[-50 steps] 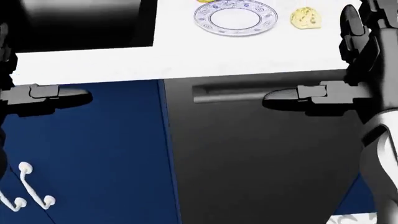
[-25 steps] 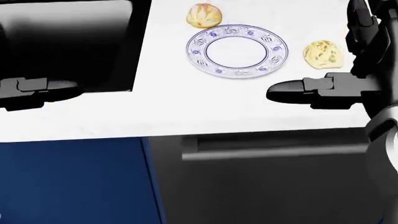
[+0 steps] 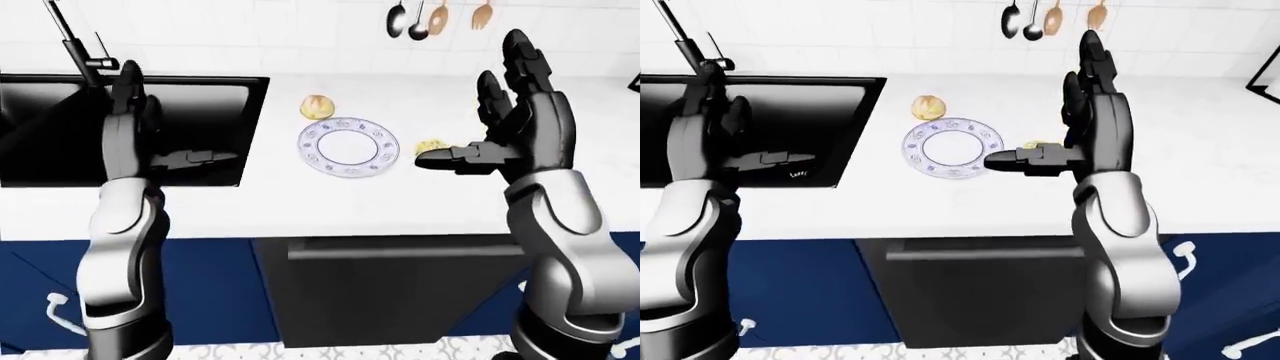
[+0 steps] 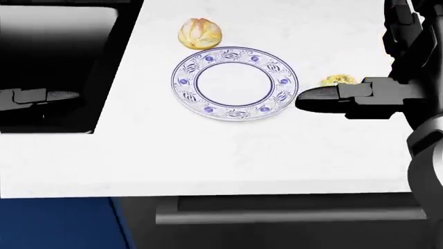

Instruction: Place the pastries on the plates.

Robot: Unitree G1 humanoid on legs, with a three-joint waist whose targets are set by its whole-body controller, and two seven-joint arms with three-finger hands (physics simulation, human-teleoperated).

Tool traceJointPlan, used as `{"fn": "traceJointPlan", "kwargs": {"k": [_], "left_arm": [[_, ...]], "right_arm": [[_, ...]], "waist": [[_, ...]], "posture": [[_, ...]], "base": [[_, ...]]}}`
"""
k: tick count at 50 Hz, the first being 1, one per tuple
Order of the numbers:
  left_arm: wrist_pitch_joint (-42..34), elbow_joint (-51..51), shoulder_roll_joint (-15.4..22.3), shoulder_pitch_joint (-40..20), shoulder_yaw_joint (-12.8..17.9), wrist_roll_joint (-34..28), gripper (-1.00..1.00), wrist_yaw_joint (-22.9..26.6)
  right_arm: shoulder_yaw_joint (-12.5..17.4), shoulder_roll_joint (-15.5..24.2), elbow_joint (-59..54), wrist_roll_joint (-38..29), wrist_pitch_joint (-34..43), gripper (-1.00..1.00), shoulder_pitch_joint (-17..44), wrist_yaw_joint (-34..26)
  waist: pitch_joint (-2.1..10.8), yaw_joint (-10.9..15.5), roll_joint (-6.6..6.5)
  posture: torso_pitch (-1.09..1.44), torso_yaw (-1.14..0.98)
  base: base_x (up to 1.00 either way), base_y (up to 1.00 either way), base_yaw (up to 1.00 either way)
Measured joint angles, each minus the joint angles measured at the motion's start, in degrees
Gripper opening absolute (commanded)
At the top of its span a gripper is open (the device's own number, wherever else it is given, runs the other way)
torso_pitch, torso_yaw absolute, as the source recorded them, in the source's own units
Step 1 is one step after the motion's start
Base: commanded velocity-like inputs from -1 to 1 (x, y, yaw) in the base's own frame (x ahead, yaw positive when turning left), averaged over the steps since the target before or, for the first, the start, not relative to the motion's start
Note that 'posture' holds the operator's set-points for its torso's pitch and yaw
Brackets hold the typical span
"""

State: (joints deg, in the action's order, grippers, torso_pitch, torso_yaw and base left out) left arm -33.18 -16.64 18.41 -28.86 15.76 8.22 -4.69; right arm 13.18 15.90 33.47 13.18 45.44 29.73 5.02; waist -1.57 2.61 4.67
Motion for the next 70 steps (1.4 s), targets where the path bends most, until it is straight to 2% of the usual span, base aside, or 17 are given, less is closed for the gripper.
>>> {"fn": "traceJointPlan", "kwargs": {"k": [1, 4, 9, 17, 20, 24, 30, 33, 35, 37, 40, 43, 52, 56, 62, 66, 70], "left_arm": [[0.1, -0.3, -0.7, 0.2, -0.4, 0.0, 1.00, 0.0], [-0.7, 1.2, -0.9, -0.1, -2.4, 0.6, 1.00, 0.8], [-0.9, 3.5, 1.0, -3.3, -1.7, 0.3, 1.00, 1.4], [2.8, 11.8, 4.3, -9.8, -2.3, -1.4, 1.00, 4.5], [3.4, 14.7, 5.0, -10.8, -1.9, -1.9, 1.00, 5.0], [4.0, 16.5, 5.6, -10.4, -1.2, -2.8, 1.00, 4.8], [3.6, 16.4, 6.4, -11.3, -0.7, -3.1, 1.00, 4.6], [4.6, 15.9, 6.6, -12.4, -0.9, -3.1, 1.00, 4.8], [5.3, 15.6, 6.7, -12.5, -0.9, -3.1, 1.00, 4.9], [5.5, 15.4, 6.7, -12.7, -0.8, -3.1, 1.00, 4.9], [5.0, 16.4, 6.1, -11.8, -1.5, -3.1, 1.00, 5.1], [4.0, 17.6, 6.2, -12.3, -2.0, -3.0, 1.00, 5.5], [4.7, 18.0, 6.9, -13.8, -1.9, -3.4, 1.00, 5.7], [4.6, 19.8, 7.3, -15.2, -2.0, -3.6, 1.00, 6.0], [6.1, 30.7, 8.7, -23.9, -4.3, -5.4, 1.00, 8.1], [12.2, 46.1, 7.7, -32.8, -6.1, -7.7, 1.00, 10.0], [22.8, 69.3, 6.5, -43.3, -6.8, -9.0, 1.00, 11.1]], "right_arm": [[0.4, 0.2, -0.4, -0.1, 0.0, 1.00, -0.5, 0.1], [1.8, 0.4, -1.5, -0.7, 1.3, 1.00, -1.1, 0.8], [1.7, 1.0, 0.4, -0.3, 1.5, 1.00, 0.0, 0.9], [1.6, 2.9, -2.4, 0.0, 3.1, 1.00, 3.5, 0.4], [1.5, 3.0, -3.2, -0.3, 3.1, 1.00, 3.8, 0.1], [0.3, 3.4, -4.1, -0.5, 4.0, 1.00, 4.5, -0.8], [0.2, 3.1, -1.9, -0.5, 3.8, 1.00, 5.1, -1.6], [1.0, 3.2, -2.0, -0.6, 4.0, 1.00, 5.6, -1.3], [1.3, 3.1, -1.8, -0.6, 3.7, 1.00, 5.6, -1.0], [1.7, 3.2, -1.6, -0.3, 3.4, 1.00, 5.7, -0.7], [2.1, 3.4, -1.8, -0.1, 3.2, 1.00, 4.7, -0.1], [1.9, 3.5, -2.8, -0.2, 3.5, 1.00, 4.5, 0.3], [2.0, 3.5, -1.9, 0.5, 3.1, 1.00, 4.7, 1.0], [1.7, 3.5, -2.3, 0.7, 3.0, 1.00, 4.4, 1.2], [2.0, 3.3, -1.7, 1.1, 3.3, 1.00, 3.9, 1.4], [2.3, 3.2, -0.9, 1.6, 3.0, 1.00, 3.1, 1.4], [2.7, 3.4, -0.3, 2.3, 3.5, 1.00, 3.0, 1.6]], "waist": [[-0.57, -0.7, -0.51], [-1.15, -2.0, -0.08], [-1.10, -2.4, -2.54], [-1.72, -3.1, -4.42], [-1.18, -3.0, -6.15], [-1.36, -2.2, -4.47], [-1.85, -2.3, -5.87], [-2.28, -2.5, -5.72], [-2.42, -2.0, -4.72], [-1.68, -1.7, -2.70], [-1.76, -2.1, -4.30], [-1.37, -2.3, -4.96], [-0.26, -2.1, -4.98], [-0.47, -1.9, -4.72], [-0.64, -1.7, -4.17], [-0.46, -1.6, -3.86], [-0.35, -1.6, -3.52]], "posture": [[0.00, 0.00], [0.00, 0.00], [0.00, 0.00], [0.00, 0.00], [0.00, 0.00], [0.00, 0.00], [0.00, 0.00], [0.00, 0.00], [0.00, 0.00], [0.00, 0.00], [0.00, 0.00], [0.00, 0.00], [0.00, 0.00], [0.00, 0.00], [0.00, 0.00], [0.00, 0.00], [0.00, 0.00]], "base": [[0.23, -0.16, 0.00], [0.25, -0.11, 0.00], [0.23, -0.02, 0.00], [0.00, 0.00, 0.00], [0.00, 0.00, 0.00], [0.00, 0.00, 0.00], [0.04, 0.00, 0.00], [0.04, 0.00, 0.00], [0.02, 0.00, 0.00], [0.00, 0.00, 0.00], [0.00, 0.00, 0.00], [0.00, 0.00, 0.00], [0.00, 0.00, 0.00], [0.00, 0.00, 0.00], [0.00, 0.00, 0.00], [0.00, 0.00, 0.00], [0.00, 0.00, 0.00]]}}
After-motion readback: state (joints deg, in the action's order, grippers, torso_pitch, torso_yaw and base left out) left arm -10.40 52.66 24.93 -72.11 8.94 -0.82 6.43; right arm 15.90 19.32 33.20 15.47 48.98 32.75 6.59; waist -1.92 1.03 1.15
